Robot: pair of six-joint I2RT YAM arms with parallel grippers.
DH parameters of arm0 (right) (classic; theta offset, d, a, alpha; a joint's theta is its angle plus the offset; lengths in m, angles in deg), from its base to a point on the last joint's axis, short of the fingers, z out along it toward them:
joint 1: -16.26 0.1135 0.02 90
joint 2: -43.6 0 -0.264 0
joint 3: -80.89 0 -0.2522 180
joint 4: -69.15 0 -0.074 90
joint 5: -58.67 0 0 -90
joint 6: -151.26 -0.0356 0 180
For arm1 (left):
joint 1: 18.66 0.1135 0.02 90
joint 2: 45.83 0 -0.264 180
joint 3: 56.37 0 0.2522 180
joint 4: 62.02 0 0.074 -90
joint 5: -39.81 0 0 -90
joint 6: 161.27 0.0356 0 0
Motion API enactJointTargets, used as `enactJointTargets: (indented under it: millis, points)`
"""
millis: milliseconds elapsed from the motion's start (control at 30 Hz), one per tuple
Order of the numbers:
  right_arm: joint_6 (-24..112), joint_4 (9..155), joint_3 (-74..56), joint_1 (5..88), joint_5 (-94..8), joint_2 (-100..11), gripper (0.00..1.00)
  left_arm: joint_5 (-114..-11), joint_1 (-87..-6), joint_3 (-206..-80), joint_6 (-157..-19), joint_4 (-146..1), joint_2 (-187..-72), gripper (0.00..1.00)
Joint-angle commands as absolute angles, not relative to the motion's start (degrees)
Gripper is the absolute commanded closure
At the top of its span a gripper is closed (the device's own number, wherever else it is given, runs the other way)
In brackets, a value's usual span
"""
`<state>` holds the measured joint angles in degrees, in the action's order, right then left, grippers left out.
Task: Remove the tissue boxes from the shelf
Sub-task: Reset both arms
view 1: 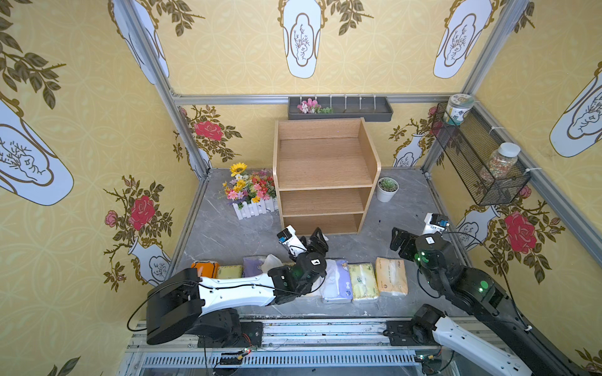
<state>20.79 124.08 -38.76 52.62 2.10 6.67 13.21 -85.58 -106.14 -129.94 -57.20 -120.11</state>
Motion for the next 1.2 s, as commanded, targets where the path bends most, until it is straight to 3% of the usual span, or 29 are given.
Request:
enactJointTargets:
  millis: [0,100,200,400,733,867,1167]
  points:
    - [20.93,116.65,-41.02,48.46,-1.48,3.66,0.03,13.66,-82.42,-104.47,-127.05,-63.89,-116.32,0.22]
    - [21.91,112.29,-43.08,38.19,-11.5,-0.98,0.03,4.07,-74.93,-103.25,-122.37,-64.77,-113.93,0.18]
    - [23.35,107.37,-45.78,26.33,-20.81,-3.18,0.03,0.79,-70.17,-102.76,-119.47,-66.32,-112.35,0.13]
    - [29.03,98.28,-51.42,8.93,-21.91,-6.9,0.03,-5.38,-57.41,-102.3,-113.73,-67.22,-108.53,0.05]
    - [44.69,63.09,-68.41,8.53,-14.05,-12.84,0.03,-16.29,-35.57,-100.84,-107.87,-65.14,-102.68,0.0]
    - [47.56,51.08,-70.59,9.57,-16.05,-20.44,0.03,-16.69,-32.07,-101.77,-103.13,-64.72,-102.93,0.0]
    - [50.58,33.26,-77.13,16.25,-7.35,-27.28,0.03,-14.9,-28.19,-96.17,-96.16,-55.19,-101.66,0.0]
